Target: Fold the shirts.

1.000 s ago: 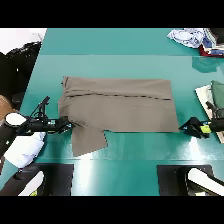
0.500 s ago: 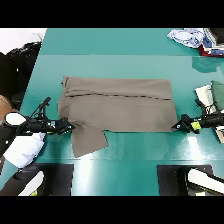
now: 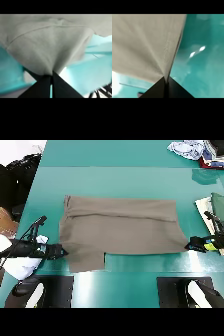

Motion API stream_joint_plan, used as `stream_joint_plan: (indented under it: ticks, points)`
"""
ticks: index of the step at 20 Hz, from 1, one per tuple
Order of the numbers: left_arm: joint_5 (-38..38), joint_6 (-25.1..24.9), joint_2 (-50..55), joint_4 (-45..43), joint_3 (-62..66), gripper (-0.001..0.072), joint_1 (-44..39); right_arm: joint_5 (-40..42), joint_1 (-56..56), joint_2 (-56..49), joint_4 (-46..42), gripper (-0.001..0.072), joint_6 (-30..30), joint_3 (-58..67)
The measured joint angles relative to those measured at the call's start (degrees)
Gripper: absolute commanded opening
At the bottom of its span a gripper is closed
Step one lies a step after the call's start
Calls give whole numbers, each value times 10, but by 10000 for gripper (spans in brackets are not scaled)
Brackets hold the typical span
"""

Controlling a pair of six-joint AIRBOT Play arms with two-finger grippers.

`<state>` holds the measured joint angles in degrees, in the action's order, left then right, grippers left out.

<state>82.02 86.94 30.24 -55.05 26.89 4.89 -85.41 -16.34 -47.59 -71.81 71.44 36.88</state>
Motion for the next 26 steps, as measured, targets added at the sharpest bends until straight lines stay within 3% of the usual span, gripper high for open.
stream_joint_plan:
  ticks: [3,6,12,19,20,21,22,25,26]
  points:
    - [27,26,-48,9,19,29,0,-18,0,52,-17,14,12,19]
    - [-4,24,-19,2,63,29,0,-16,6,35,-3,14,17,70]
    - [-111,-31,182,-4,178,30,0,31,67,-114,13,14,30,186]
    - [-198,-47,382,-3,302,34,0,51,118,-296,20,18,60,323]
    - [-210,-47,400,-2,315,203,0,51,122,-317,24,38,64,342]
    - [-223,-48,413,-2,327,507,0,53,122,-339,37,254,69,365]
    - [-233,-48,421,0,336,616,0,55,121,-357,54,449,71,385]
    - [-249,-48,436,9,365,609,0,57,101,-405,128,471,75,445]
    - [-248,-49,439,10,376,548,0,54,92,-415,146,471,72,457]
